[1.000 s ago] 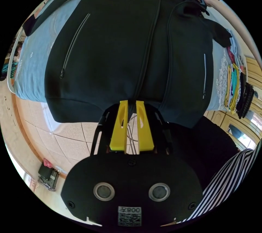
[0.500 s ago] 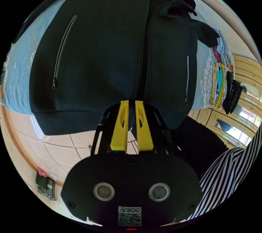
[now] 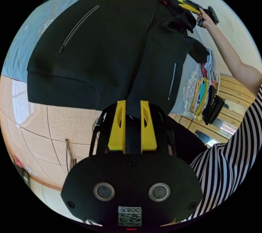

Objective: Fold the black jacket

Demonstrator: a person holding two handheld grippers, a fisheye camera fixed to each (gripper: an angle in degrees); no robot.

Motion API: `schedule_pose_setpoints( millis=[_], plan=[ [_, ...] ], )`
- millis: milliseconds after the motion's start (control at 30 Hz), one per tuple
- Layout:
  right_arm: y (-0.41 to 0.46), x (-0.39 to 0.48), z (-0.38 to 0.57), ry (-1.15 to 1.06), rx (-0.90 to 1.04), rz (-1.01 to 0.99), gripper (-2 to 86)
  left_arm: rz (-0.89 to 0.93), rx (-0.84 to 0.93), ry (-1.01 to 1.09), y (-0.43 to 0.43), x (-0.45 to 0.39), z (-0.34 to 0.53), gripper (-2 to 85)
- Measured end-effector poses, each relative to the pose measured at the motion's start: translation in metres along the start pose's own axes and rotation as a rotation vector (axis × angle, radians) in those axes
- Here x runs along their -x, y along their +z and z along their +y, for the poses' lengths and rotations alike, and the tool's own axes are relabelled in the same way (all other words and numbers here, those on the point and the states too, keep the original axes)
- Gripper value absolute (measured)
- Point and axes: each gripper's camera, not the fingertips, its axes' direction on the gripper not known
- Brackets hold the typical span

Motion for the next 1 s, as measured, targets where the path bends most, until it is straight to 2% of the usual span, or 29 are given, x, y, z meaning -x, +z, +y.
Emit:
schedule_pose_setpoints(
  millis=[167, 400, 800, 933, 1000],
  plan=[
    [-0.033, -0.029, 0.073, 0.118, -0.062, -0.153, 9.2, 0.017, 0.061, 0.006, 0.011, 0.004, 0.001, 9.0],
    [-0.025, -0.057, 0.157, 0.294, -0.001, -0.247, 10.1, -0.01, 0.106, 0.031, 0.028, 0.01, -0.019, 8.9],
    [-0.021, -0.125, 0.16, 0.531, -0.205, -0.353, 8.9, -0.048, 0.151, 0.084, 0.014, 0.012, -0.018, 5.3],
    [-0.017, -0.128, 0.155, 0.519, -0.227, -0.418, 4.5, -0.043, 0.15, 0.099, 0.003, 0.01, -0.013, 3.4],
    [-0.025, -0.113, 0.146, 0.441, -0.227, -0.376, 2.5, -0.012, 0.133, 0.086, -0.007, 0.012, -0.008, 2.6]
  ],
)
